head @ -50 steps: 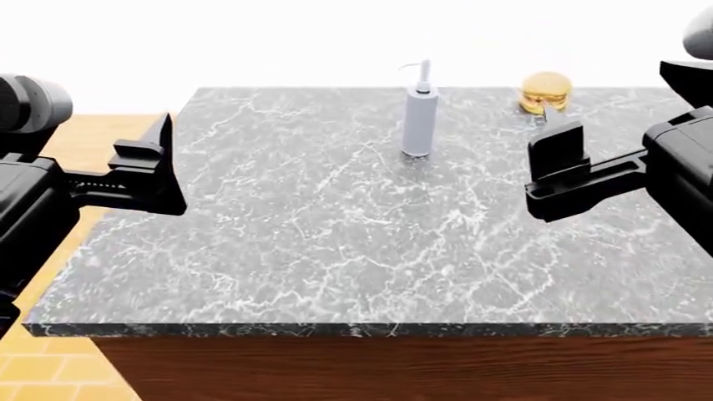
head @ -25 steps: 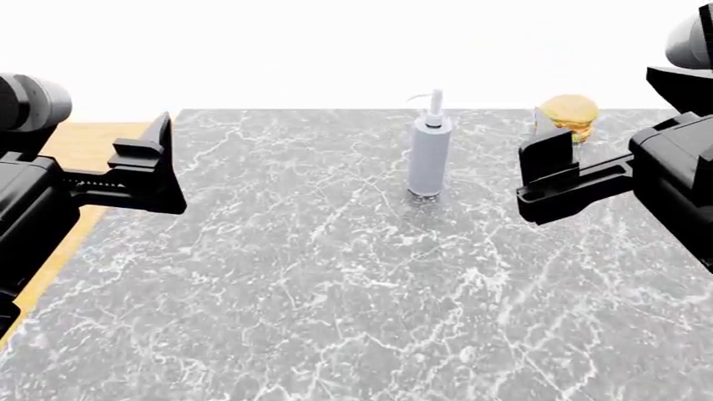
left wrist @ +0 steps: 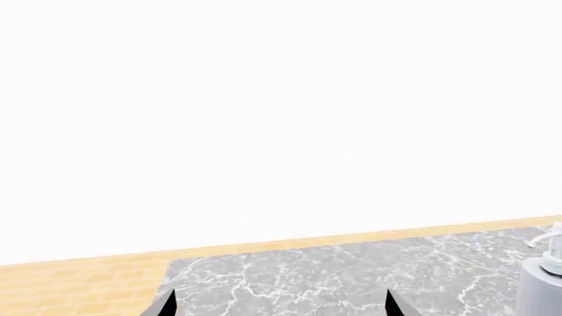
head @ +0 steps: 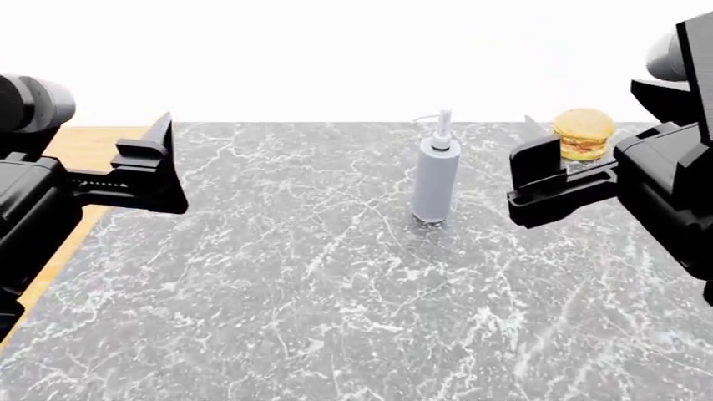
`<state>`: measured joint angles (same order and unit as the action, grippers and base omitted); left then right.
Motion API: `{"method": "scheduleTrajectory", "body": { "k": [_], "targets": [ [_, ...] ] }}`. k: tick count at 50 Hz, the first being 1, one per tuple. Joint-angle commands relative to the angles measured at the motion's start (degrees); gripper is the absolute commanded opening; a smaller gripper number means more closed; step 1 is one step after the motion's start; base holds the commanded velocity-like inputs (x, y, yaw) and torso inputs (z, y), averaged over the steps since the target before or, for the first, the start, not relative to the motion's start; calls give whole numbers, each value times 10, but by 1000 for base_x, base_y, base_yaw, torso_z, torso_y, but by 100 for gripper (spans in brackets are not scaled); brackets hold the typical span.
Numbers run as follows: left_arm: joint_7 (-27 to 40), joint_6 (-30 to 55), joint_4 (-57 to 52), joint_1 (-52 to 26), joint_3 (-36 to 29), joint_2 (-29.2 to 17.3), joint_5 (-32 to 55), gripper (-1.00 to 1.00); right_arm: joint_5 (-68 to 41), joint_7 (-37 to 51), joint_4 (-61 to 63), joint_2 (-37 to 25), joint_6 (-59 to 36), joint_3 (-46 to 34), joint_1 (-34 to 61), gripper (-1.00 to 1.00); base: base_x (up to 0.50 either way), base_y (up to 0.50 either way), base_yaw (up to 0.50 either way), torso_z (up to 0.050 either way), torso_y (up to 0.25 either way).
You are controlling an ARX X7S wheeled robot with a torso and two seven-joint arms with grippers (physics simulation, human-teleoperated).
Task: Pick the soap dispenser from the counter and place it in the cabinet.
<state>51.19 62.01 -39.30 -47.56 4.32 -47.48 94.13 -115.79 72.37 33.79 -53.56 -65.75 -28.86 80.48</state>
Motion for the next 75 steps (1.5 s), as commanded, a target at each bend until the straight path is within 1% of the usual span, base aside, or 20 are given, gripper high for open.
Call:
{"method": "scheduleTrajectory", "body": {
  "k": [1, 5, 12, 19, 34, 46, 51, 63, 75],
  "targets": [
    [2, -3, 0, -3, -5, 0, 1, 100, 53, -63, -27, 25, 41, 11, -89, 100, 0, 0, 0, 0, 0],
    [4, -3, 0, -6, -8, 0, 4, 100, 128, -143, -72, 60, 67, 12, -150, 100, 0, 0, 0, 0, 0],
    [8, -3, 2, -9, -12, -2, 4, 100, 297, -304, -165, 113, 121, -7, -188, 100, 0, 0, 0, 0, 0],
    [2, -4, 6, -9, -17, 1, -7, 100, 383, -378, -222, 140, 167, -29, -206, 100, 0, 0, 0, 0, 0],
    [-18, -12, 9, 6, -15, 3, -30, 100, 475, -459, -302, 181, 228, -75, -241, 100, 0, 0, 0, 0, 0],
    [-20, -17, 8, 11, -12, 0, -28, 100, 499, -482, -327, 192, 244, -88, -244, 100, 0, 0, 0, 0, 1],
    [-18, -19, 7, 10, -14, 0, -25, 100, 533, -516, -369, 210, 270, -104, -243, 100, 0, 0, 0, 0, 0],
    [-13, -24, 2, 16, -9, -7, -18, 100, 580, -566, -443, 239, 322, -120, -245, 100, 0, 0, 0, 0, 0],
    [-16, -29, 0, 25, -4, -11, -19, 100, 603, -595, -496, 260, 357, -128, -251, 100, 0, 0, 0, 0, 0]
  ]
}}
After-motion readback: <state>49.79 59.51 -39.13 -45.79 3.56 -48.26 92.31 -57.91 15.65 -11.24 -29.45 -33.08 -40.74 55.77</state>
